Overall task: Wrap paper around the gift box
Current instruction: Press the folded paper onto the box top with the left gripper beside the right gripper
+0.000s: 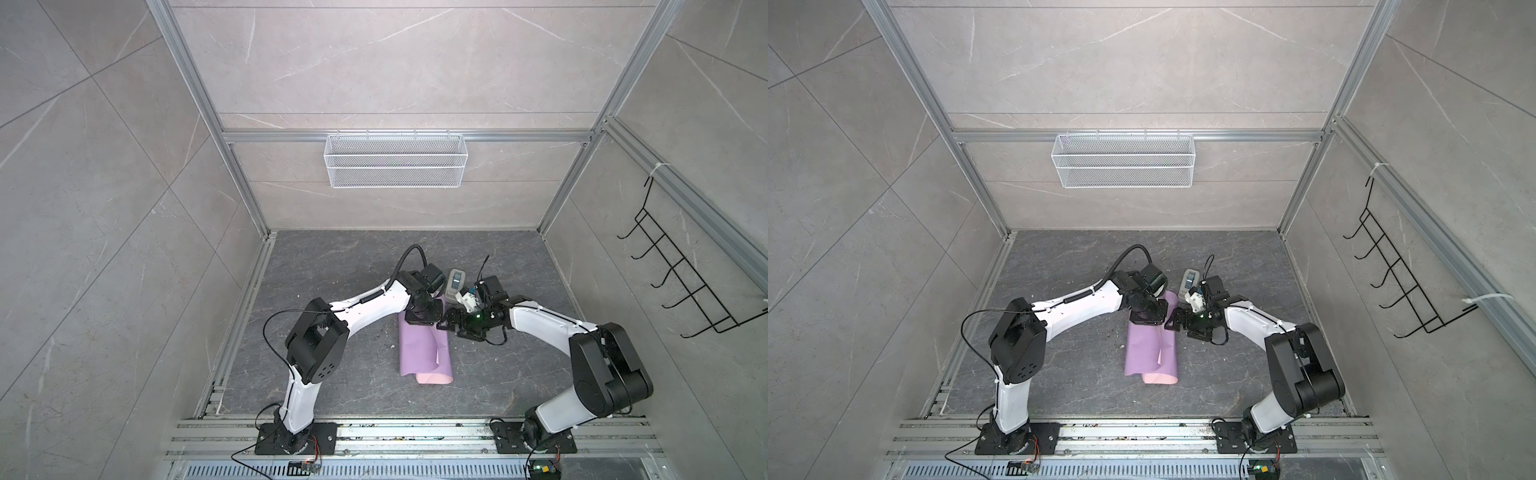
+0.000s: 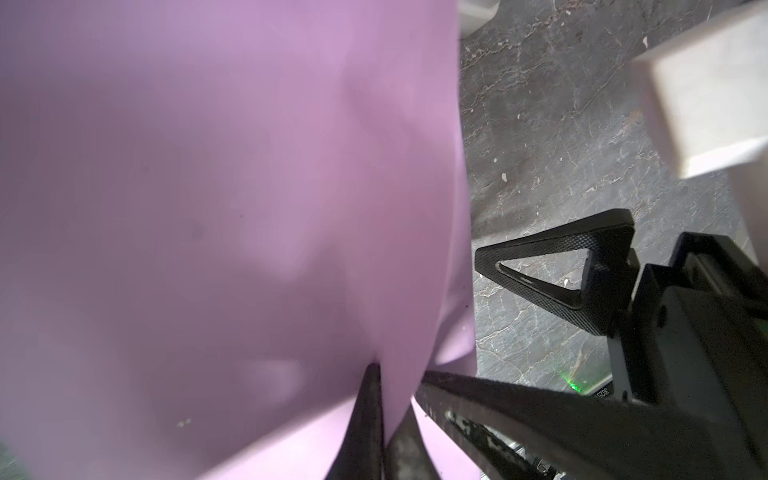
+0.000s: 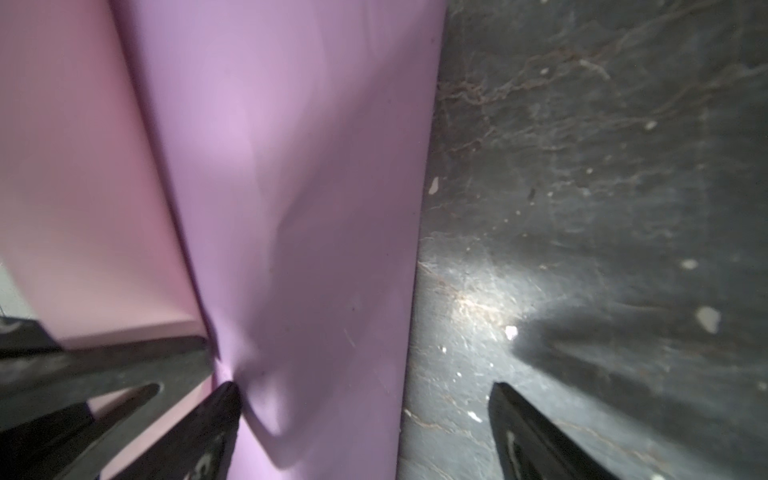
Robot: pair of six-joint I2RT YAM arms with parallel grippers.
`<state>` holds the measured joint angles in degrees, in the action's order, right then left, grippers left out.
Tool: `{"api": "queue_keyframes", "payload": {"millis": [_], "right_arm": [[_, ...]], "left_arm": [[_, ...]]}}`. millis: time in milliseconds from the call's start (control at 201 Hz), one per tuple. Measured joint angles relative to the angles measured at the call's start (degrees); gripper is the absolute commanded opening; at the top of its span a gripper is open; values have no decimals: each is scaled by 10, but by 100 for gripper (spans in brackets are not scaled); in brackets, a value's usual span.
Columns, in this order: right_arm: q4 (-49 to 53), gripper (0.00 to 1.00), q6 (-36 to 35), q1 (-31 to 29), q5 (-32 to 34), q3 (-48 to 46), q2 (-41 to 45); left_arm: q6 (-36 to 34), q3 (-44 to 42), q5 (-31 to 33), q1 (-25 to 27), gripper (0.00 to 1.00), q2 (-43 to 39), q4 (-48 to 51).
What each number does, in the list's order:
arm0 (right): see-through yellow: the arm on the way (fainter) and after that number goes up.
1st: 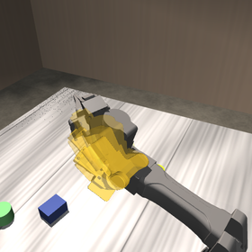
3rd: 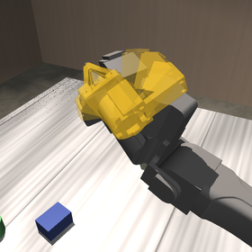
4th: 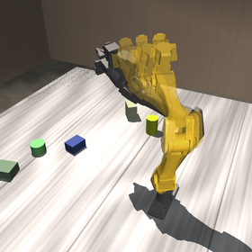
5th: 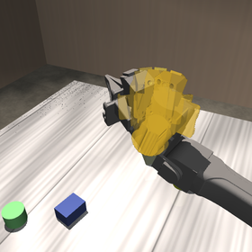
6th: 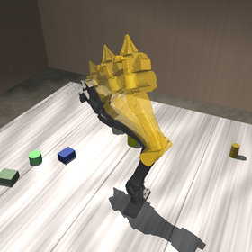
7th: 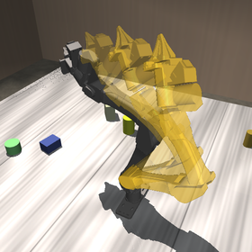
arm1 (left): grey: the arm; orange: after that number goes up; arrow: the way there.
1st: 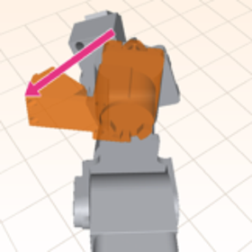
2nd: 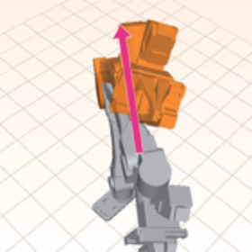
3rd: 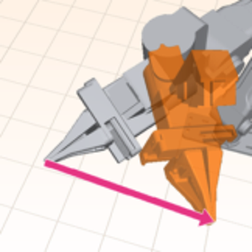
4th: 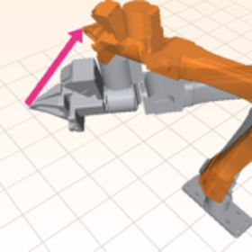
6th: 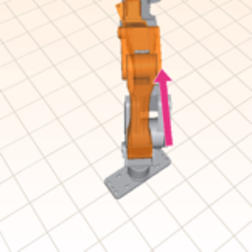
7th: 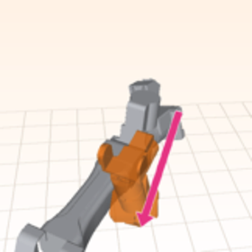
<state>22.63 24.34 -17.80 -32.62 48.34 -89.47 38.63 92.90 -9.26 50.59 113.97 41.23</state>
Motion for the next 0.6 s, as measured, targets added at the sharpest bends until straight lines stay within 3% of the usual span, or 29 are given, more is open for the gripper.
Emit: {"api": "queue_keyframes", "payload": {"millis": [602], "right_arm": [[35, 95, -2, 1, 2, 9, 14]], "left_arm": [[0, -37, 1, -1, 0, -17, -40]]}}
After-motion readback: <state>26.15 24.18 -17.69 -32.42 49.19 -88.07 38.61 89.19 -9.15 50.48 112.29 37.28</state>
